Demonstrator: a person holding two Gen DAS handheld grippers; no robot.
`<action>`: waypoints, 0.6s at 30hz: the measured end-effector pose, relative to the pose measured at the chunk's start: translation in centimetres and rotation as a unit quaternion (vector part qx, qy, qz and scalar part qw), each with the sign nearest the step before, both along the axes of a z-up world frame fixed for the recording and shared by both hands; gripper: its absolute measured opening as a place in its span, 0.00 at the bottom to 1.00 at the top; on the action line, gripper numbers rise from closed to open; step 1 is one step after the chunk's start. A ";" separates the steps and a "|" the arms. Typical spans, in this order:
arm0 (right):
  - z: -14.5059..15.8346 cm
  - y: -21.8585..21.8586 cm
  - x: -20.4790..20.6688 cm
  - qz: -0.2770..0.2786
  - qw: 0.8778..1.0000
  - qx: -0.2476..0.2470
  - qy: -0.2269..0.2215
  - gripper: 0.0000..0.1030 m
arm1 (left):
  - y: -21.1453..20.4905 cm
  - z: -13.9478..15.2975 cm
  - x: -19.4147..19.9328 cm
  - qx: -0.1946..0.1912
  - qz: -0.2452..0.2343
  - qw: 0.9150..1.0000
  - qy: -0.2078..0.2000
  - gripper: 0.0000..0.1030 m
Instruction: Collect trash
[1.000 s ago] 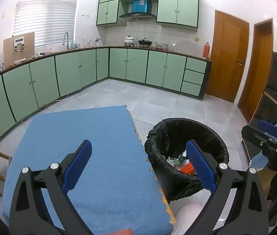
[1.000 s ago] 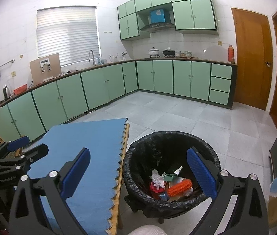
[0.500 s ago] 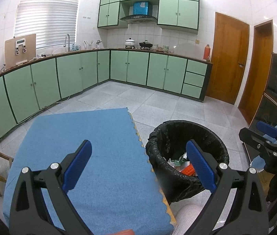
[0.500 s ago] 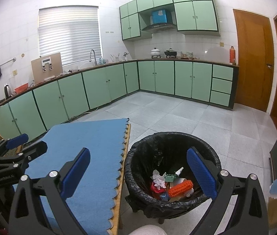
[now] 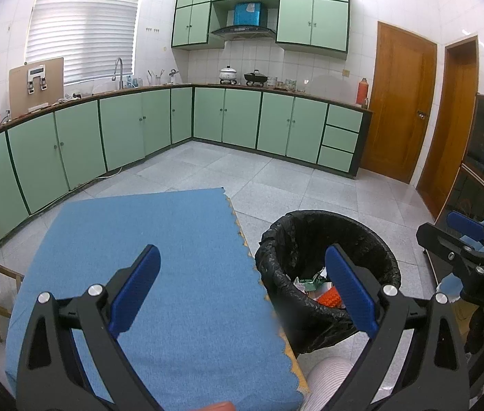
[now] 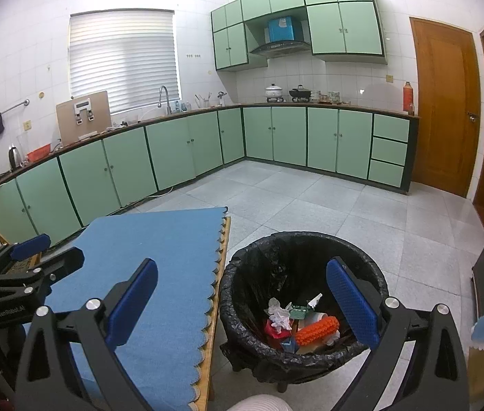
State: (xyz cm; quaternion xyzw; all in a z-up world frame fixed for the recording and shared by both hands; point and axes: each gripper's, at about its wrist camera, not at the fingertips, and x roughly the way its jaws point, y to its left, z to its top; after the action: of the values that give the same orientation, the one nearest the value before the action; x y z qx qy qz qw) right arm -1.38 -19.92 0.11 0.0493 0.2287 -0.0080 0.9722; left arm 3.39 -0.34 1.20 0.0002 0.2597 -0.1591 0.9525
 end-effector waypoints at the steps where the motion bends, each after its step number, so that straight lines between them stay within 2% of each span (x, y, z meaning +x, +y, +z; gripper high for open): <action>1: 0.0 0.0 0.0 0.000 1.000 0.000 0.000 0.94 | 0.0 0.0 0.0 0.000 0.000 1.000 -0.001 0.91; 18: 0.4 -0.3 0.5 0.003 1.000 0.001 0.001 0.94 | 0.1 0.1 0.1 0.002 0.001 1.000 -0.001 0.91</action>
State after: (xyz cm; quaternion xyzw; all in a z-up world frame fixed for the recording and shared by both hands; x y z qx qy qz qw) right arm -0.91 -20.25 0.48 0.0492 0.2294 -0.0045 0.9721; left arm 3.49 -0.20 1.34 0.0020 0.2588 -0.1581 0.9529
